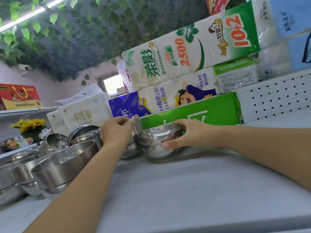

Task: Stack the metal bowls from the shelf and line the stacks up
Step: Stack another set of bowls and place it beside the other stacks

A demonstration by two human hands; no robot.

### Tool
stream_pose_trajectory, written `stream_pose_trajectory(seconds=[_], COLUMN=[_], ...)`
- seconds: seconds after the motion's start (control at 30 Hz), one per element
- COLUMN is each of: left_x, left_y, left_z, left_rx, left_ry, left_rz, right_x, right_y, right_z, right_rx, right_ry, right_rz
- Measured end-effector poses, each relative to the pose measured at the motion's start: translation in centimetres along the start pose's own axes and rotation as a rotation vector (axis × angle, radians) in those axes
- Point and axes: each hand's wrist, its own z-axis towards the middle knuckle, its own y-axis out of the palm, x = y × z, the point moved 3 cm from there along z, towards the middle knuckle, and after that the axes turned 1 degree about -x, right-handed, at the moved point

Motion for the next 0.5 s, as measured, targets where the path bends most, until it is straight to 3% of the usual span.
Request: stream_pose_trajectory(seconds=[0.27, 0.5], left_x=[0.6, 2.3], left_y=[-0.6, -2.2], left_z=[-0.3, -1.0], left_rx=[0.018, 0.027], left_ry=[-0.081, 0.162], left_rz=[-0.298, -0.352], right_x=[0.0, 0.0], right_y=[0.1, 0.1], right_z=[0.1, 0.2], right_rx=[-0.009, -0.022], right_ry=[0.014, 0.001], right_rz=[0.012, 0.024])
